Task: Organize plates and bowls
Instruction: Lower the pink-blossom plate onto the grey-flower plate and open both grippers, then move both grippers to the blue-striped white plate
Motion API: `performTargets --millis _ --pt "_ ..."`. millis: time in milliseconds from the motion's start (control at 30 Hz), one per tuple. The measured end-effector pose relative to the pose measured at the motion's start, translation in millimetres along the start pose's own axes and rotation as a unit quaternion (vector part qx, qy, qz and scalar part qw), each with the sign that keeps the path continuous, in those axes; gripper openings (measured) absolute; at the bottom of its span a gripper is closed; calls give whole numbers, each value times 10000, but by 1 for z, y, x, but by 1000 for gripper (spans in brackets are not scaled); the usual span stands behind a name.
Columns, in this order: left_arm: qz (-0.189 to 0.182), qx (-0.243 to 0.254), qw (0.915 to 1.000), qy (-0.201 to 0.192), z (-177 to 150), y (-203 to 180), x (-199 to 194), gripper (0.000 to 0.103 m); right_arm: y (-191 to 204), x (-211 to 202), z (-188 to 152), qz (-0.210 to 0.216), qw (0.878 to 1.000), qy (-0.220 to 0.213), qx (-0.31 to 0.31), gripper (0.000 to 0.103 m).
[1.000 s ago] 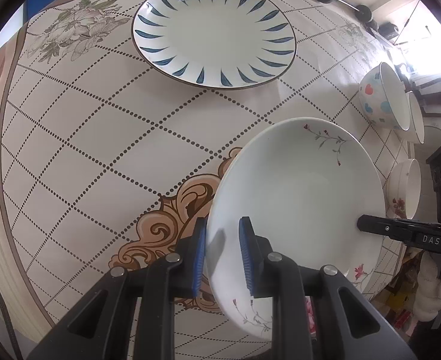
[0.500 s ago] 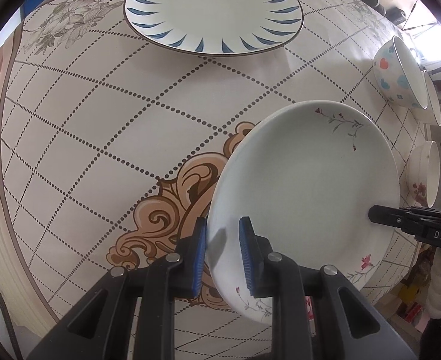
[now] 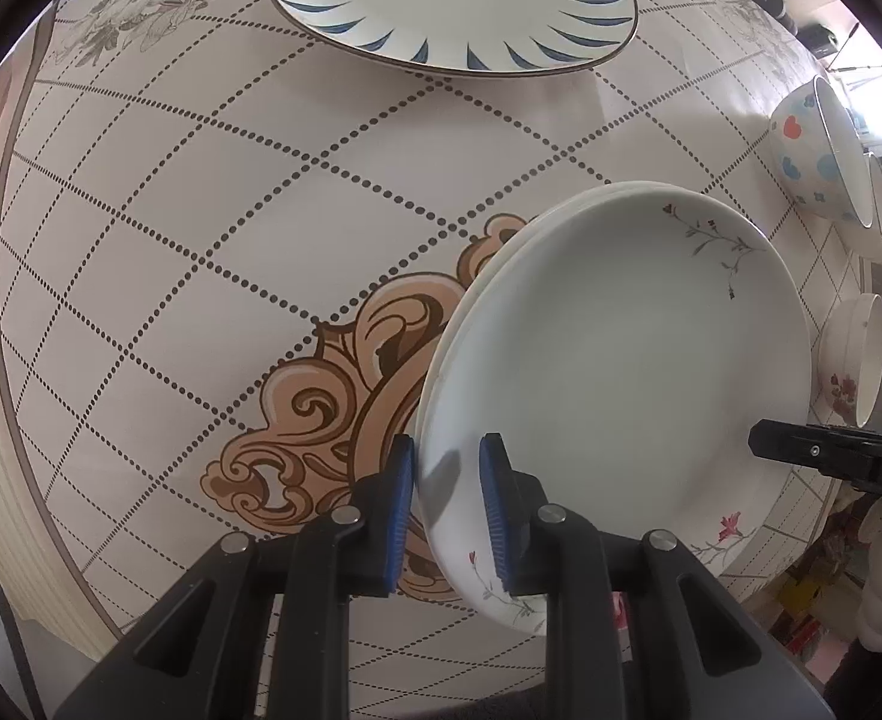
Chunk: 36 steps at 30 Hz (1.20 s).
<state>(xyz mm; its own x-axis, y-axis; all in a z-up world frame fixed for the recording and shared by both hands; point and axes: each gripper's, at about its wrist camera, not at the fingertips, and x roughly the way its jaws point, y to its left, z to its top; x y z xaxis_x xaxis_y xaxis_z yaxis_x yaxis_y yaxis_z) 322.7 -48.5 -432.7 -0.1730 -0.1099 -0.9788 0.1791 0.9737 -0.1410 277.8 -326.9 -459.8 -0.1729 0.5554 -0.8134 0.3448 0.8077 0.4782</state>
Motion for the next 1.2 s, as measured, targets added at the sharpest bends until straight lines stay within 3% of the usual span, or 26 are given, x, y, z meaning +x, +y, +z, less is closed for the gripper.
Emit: performTargets --millis 67,167,433,733,800,867,933,1067,1100,1167,1200 --pt "10 -7 10000 5 -2 -1 1 20 -2 0 3 212 9996 133 104 41" --pt "10 -44 10000 9 -5 -1 -1 20 0 -3 5 281 9992 237 139 48" --pt "225 -107 9995 -198 -18 3 -18 20 13 -7 -1 -114 9997 227 -39 49" --pt "634 12 9957 -677 -35 -15 -46 25 31 -10 -17 -853 9961 23 -239 50" --pt "687 18 9942 -829 -41 -19 -54 27 39 -14 -26 -1134 9927 -152 -384 63" --pt "745 -3 9925 -972 -48 -24 -64 31 50 -18 -36 -1408 9878 -389 -531 88" --pt "799 2 9906 -1111 -57 -29 -73 33 62 -23 -47 -1674 9817 -641 -650 98" --pt "823 -63 9888 -1247 -65 -39 -87 38 81 -35 -68 -2196 9646 -1193 -839 99" --pt "843 -77 9882 -1278 -66 -38 -86 40 84 -39 -72 -2210 9628 -1300 -856 99" --pt "788 -79 9878 -1338 -70 -41 -90 61 90 -47 -81 -2264 9589 -1473 -872 100" --pt "773 -85 9873 -1386 -73 -42 -93 81 93 -51 -86 -2289 9570 -1542 -895 100"
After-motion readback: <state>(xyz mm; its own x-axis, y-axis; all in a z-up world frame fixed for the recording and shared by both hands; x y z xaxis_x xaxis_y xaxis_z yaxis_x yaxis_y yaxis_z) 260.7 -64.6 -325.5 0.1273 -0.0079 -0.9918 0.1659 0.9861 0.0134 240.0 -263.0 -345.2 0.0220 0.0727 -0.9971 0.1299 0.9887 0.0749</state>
